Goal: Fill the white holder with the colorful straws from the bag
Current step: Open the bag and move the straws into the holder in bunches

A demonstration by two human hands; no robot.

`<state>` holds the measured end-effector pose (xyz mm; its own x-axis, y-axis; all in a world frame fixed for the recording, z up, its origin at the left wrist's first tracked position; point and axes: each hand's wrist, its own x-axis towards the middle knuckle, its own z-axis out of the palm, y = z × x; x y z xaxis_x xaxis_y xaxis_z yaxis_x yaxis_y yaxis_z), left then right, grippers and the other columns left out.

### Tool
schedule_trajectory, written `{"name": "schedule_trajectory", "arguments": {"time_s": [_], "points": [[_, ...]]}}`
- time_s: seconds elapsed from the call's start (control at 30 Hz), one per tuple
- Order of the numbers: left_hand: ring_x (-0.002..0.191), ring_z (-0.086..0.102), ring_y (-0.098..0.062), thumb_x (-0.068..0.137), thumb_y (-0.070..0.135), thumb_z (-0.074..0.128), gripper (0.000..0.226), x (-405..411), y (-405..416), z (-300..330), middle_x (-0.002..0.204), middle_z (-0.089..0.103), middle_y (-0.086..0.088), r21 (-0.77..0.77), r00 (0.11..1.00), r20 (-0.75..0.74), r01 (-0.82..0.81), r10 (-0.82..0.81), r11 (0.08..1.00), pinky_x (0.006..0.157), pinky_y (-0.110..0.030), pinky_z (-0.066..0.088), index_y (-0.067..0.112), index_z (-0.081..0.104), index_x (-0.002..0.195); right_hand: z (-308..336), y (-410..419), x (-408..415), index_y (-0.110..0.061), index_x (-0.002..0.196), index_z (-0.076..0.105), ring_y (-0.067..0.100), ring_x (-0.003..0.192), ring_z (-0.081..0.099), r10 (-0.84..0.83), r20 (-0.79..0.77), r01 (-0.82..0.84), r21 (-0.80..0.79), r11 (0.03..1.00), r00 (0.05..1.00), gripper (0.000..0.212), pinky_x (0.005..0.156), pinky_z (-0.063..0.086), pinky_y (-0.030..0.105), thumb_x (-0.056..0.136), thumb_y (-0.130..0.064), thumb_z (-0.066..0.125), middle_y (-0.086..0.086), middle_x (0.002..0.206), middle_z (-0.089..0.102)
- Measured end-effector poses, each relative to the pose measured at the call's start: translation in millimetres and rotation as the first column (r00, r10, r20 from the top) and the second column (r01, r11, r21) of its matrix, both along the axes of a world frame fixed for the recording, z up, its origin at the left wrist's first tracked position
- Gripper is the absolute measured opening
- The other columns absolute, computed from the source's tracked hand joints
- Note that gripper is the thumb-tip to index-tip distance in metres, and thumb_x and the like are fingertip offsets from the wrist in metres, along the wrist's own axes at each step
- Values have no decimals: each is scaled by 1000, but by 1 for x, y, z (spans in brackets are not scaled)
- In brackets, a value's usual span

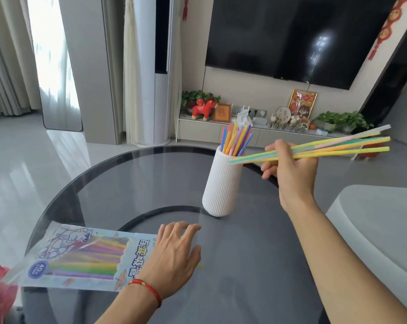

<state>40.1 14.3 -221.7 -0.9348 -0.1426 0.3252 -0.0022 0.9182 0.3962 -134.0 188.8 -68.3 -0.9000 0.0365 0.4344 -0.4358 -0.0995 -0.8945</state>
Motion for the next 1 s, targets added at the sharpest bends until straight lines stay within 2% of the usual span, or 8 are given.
{"name": "schedule_trajectory", "arguments": {"time_s": [0.2,0.3,0.43,0.6,0.67,0.77,0.87,1.0], "points": [[117,45,-19,95,36,43,40,-1,-3,6,126,53,5,50,998,-51,-42,44,998,104,-36,38,27,47,134,31,-25,-25,-9,74,74,23,38,67,-101,-146,140,281,950,984,31,43,60,36,97,-26,63,7,49,69],[120,41,-16,97,38,42,40,-1,-3,5,130,50,7,58,998,-44,-48,51,997,105,-33,35,31,43,136,35,-40,-30,-2,68,68,26,43,69,-66,-208,170,536,827,976,41,51,62,42,97,-30,60,15,53,69],[122,40,-16,97,38,42,40,1,-4,8,132,49,8,74,997,-39,-64,67,995,106,-33,35,31,41,137,39,-57,-31,-9,69,65,37,77,69,-57,-203,195,766,612,977,47,64,56,42,95,-48,64,14,76,71],[123,36,-14,98,40,39,41,1,-5,10,136,44,10,72,997,-29,-73,76,995,106,-30,33,35,37,139,53,-62,-27,-14,77,65,31,80,72,-141,-273,293,670,682,952,43,66,55,38,86,-55,74,4,80,71],[124,35,-13,98,40,38,41,1,-5,10,137,43,11,76,997,-24,-76,78,994,106,-30,33,35,35,139,59,-62,-27,-12,99,64,30,92,70,-168,-337,356,635,686,926,47,70,54,38,84,-54,78,8,98,69],[125,34,-13,98,40,39,42,0,-5,10,138,42,11,88,996,-16,-82,84,993,106,-30,33,36,34,140,61,-62,-25,-9,143,44,27,122,58,-140,-422,381,568,729,896,77,86,48,33,85,-42,83,12,137,55],[127,34,-14,98,40,40,42,0,-5,10,140,41,11,103,997,-6,-81,82,991,107,-31,33,36,34,140,63,-61,-24,-12,162,21,25,139,47,-55,-500,334,490,805,864,96,105,51,39,88,-17,82,14,157,40],[128,34,-14,98,40,40,44,0,-6,10,141,41,11,110,996,7,-87,87,990,109,-32,34,36,32,141,59,-65,-24,-18,163,28,22,145,45,47,-480,278,582,765,876,79,115,44,37,97,-10,71,9,160,45]]}}
